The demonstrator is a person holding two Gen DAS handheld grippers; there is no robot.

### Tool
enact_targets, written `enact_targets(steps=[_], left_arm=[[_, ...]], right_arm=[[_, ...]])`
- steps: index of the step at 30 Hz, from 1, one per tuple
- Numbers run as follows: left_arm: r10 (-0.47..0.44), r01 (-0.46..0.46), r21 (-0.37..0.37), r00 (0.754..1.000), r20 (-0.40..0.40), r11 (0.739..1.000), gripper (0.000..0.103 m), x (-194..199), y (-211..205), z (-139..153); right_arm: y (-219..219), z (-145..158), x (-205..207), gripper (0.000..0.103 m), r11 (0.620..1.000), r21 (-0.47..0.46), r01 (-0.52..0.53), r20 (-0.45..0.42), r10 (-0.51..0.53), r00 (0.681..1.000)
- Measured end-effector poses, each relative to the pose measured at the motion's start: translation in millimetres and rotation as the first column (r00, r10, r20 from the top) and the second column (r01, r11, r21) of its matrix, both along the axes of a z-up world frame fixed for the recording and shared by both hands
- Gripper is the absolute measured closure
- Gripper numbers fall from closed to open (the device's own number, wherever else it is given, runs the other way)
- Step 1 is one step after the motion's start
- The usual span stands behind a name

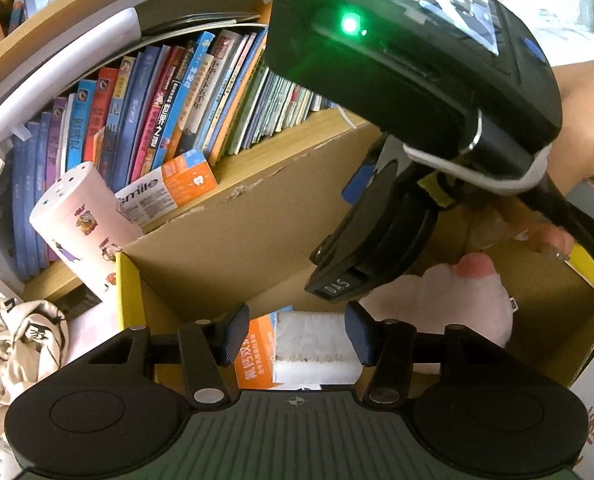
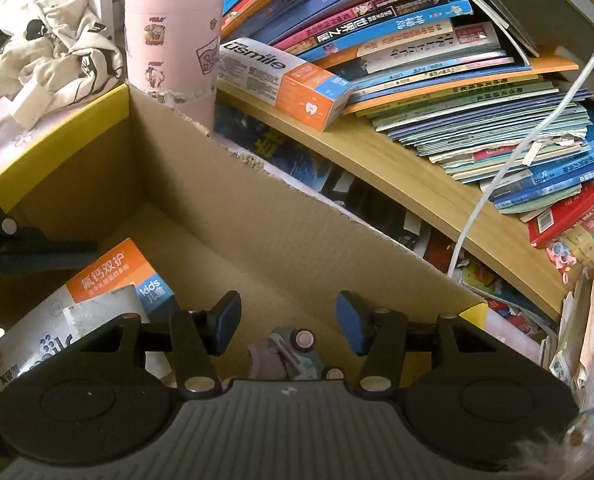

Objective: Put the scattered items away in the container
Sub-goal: 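Lower the tissue pack into the yellow box while the right tool lowers the car in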

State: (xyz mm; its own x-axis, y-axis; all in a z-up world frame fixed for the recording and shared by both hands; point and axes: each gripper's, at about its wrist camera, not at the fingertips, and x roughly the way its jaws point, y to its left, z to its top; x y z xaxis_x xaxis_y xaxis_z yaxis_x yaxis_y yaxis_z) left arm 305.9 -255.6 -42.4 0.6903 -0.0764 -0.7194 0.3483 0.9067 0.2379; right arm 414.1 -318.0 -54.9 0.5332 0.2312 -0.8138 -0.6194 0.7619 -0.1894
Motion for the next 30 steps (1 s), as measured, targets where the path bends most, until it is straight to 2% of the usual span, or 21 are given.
enact_targets(steps=[3, 5, 7, 13, 16, 21, 25, 30], left_arm=[[0.008, -0.008, 0.004, 1.0, 0.025, 1.0, 0.039, -2, 0, 4], [0.01, -0.011, 0.011, 0.999, 0.043, 1.0, 0.037, -5, 0, 8], [0.011, -0.013, 0.019, 0.998, 0.062, 1.0, 0.03, -8, 0, 11], [0.026, -0.028, 0.021, 0.995, 0.096, 0.999, 0.027, -17, 4, 19], [0.038, -0.038, 0.0, 0.993, 0.112, 0.999, 0.027, -25, 8, 26], [0.066, -0.062, -0.032, 0.986, 0.153, 0.998, 0.026, -40, 16, 38], [0.092, -0.084, -0.05, 0.978, 0.187, 0.995, 0.021, -53, 21, 48], [0.107, -0.093, -0.07, 0.97, 0.219, 0.993, 0.02, -74, 25, 58]], right_arm=[[-4, 4, -2, 0.044, 1.0, 0.024, 0.011, 0.006, -0.011, 1.0], [-6, 8, -5, 0.041, 0.999, 0.04, 0.014, 0.017, -0.015, 1.0], [-8, 13, -9, 0.038, 0.998, 0.053, 0.017, 0.031, -0.018, 0.999], [-18, 28, -23, 0.031, 0.993, 0.113, 0.045, 0.066, -0.053, 0.996], [-21, 37, -36, 0.026, 0.989, 0.139, 0.049, 0.123, -0.066, 0.99], [-25, 52, -59, 0.026, 0.987, 0.156, 0.031, 0.205, -0.063, 0.977], [-32, 63, -76, 0.024, 0.981, 0.192, 0.033, 0.228, -0.077, 0.971], [-40, 75, -98, 0.02, 0.973, 0.229, 0.03, 0.251, -0.088, 0.964]])
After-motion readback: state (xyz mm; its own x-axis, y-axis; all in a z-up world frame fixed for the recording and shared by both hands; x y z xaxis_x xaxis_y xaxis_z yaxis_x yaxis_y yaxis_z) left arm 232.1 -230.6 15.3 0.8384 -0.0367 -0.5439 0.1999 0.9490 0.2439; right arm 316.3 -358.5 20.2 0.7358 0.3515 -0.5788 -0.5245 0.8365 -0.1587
